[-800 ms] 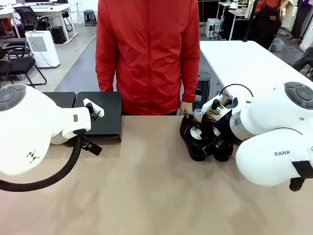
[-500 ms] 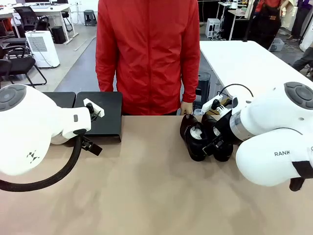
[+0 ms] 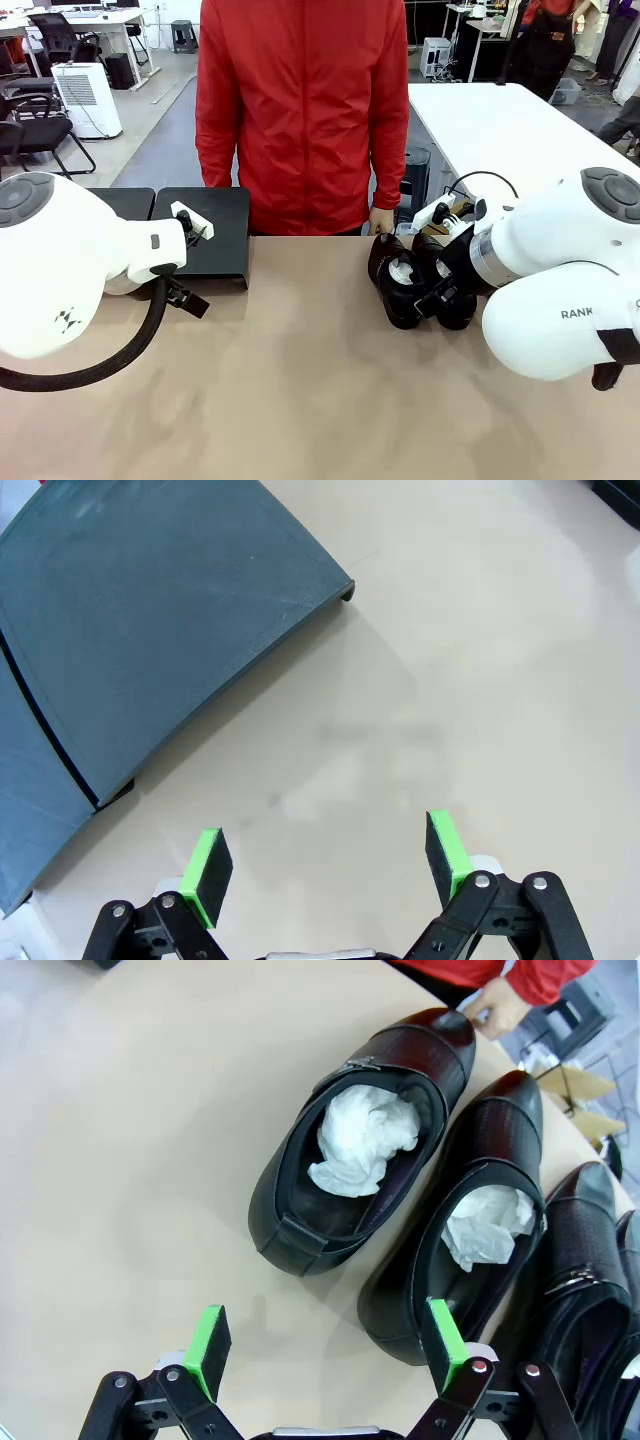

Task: Organize the shoes by placing them on the stand.
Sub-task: Pick up one Shoe and place it in the middle of the table.

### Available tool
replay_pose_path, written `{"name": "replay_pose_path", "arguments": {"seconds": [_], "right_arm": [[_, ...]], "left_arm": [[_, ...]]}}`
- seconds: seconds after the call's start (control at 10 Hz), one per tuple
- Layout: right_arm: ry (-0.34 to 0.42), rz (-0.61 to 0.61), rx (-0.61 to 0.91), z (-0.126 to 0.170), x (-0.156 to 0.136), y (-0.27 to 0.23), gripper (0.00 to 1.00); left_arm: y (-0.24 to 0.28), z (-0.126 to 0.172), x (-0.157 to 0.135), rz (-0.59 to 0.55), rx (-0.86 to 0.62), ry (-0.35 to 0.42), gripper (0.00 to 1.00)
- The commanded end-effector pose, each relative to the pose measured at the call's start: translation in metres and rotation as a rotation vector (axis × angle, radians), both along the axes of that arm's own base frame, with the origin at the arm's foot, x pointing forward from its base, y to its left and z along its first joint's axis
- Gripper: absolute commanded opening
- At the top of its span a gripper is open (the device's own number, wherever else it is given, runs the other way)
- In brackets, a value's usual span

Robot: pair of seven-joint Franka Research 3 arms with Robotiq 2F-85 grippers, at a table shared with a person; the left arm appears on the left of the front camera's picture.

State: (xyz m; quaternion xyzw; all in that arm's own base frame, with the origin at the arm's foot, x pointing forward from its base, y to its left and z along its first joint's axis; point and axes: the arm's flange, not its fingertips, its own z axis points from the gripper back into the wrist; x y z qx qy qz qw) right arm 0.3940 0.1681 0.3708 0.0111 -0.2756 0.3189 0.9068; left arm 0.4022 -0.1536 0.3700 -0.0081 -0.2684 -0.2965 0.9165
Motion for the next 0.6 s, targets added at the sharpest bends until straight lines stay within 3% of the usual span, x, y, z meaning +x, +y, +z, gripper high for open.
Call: {"name": "replay_pose_path", "arguments": {"seconds": [0.0,0.4,0.5], "right_arm": [[0.0,0.0,0.001,0.0,0.0,0.0,1.0],[0.0,0.0,0.0,0.0,0.0,0.0,1.0],[0.009,-0.041,0.014,0.015,-0.001,-0.025,1.0]], "left_arm": [[0.001,0.0,0.0,0.002,-0.002,0.0,1.0],[0.001,0.0,0.0,0.002,-0.002,0.0,1.0],[0.0,0.0,0.0,0.0,0.0,0.0,1.0]]}}
